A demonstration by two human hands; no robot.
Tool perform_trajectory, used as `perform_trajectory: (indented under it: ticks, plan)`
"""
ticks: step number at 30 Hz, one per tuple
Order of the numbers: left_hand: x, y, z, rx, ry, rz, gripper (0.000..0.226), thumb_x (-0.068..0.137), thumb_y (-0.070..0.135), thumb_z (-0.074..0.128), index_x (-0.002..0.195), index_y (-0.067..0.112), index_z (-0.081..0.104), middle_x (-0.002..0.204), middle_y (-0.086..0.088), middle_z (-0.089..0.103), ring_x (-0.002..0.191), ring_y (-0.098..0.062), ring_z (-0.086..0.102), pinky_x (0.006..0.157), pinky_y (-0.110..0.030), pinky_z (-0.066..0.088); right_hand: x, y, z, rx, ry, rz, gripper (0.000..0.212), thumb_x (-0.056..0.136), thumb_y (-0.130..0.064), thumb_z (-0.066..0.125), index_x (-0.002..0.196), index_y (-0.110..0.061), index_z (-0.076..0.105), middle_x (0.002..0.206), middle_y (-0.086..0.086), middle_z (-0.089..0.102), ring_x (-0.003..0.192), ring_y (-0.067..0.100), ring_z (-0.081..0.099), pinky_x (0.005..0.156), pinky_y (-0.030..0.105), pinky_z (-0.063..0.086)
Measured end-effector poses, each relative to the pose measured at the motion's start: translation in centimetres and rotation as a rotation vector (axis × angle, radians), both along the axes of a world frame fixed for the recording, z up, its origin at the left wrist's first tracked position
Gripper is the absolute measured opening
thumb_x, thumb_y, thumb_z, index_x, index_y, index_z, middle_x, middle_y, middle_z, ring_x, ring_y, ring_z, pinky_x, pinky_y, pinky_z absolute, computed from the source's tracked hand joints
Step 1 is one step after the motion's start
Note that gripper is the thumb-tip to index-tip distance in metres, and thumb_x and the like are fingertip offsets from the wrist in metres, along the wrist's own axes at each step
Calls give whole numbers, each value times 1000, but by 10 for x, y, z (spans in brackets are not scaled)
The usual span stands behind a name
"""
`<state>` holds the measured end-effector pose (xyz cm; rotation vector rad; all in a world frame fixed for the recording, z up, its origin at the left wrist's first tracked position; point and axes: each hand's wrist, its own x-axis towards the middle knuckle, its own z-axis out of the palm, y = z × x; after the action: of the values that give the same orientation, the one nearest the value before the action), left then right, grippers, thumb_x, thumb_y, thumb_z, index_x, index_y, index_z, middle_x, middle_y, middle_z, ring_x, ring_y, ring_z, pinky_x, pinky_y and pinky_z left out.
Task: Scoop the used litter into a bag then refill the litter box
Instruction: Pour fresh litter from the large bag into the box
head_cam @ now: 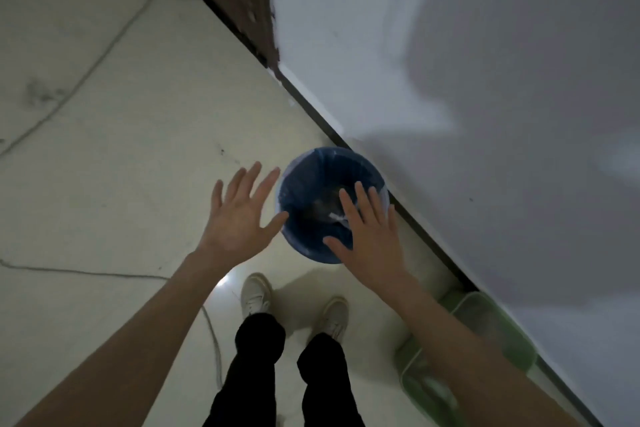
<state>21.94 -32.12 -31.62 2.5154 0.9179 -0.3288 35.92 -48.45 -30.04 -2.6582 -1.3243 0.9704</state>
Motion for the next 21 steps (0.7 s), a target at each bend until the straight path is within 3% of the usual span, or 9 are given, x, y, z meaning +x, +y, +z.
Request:
perform_trajectory:
  ticks: [3, 7, 9, 12, 16, 21]
  plan:
    - [-57, 28, 91, 56, -88, 115, 74, 82, 65, 23, 147, 29, 20, 155, -6, 19, 143, -30, 15, 113, -54, 11, -20, 39, 89, 94, -14, 26, 85, 79, -67, 21, 149, -19, 19, 156, 10, 17, 144, 32, 15, 112, 57, 18]
    - [-113, 54, 173, 94, -155, 271, 72, 83, 63, 26, 146, 28, 27, 153, -8, 25, 141, -33, 19, 111, -55, 13, -54, 82, 175, 198, 17, 58, 80, 87, -68, 28, 148, -31, -9, 158, -4, -12, 145, 17, -14, 118, 47, 0]
    - [-144, 72, 213, 96, -198, 346, 74, 81, 65, 25, 146, 30, 25, 154, -6, 23, 143, -31, 15, 112, -54, 11, -82, 111, 212, 243, 9, 120, 80, 84, -73, 22, 144, -36, -15, 157, -5, -17, 144, 16, -18, 118, 45, -5]
    - [-198, 102, 261, 65, -243, 493, 82, 73, 72, 18, 147, 35, 17, 156, -2, 15, 144, -25, 7, 114, -50, 5, -129, 157, 259, 265, 28, 246, 83, 75, -76, 11, 146, -39, -11, 156, -6, -17, 144, 16, -16, 117, 43, -7]
    - [-282, 140, 318, 166, -291, 650, 85, 70, 74, 16, 146, 34, 20, 156, -2, 16, 144, -24, 7, 115, -49, 8, -181, 220, 310, 293, 10, 451, 75, 90, -64, 32, 147, -37, -8, 157, -7, -16, 144, 14, -16, 116, 41, -8]
    - [-374, 174, 361, 312, -186, 702, 84, 71, 74, 10, 147, 38, 11, 158, 2, 7, 145, -22, -1, 116, -47, 2, -248, 315, 360, 409, -34, 656, 74, 91, -59, 36, 148, -36, -3, 158, -6, -11, 145, 13, -14, 118, 43, -4]
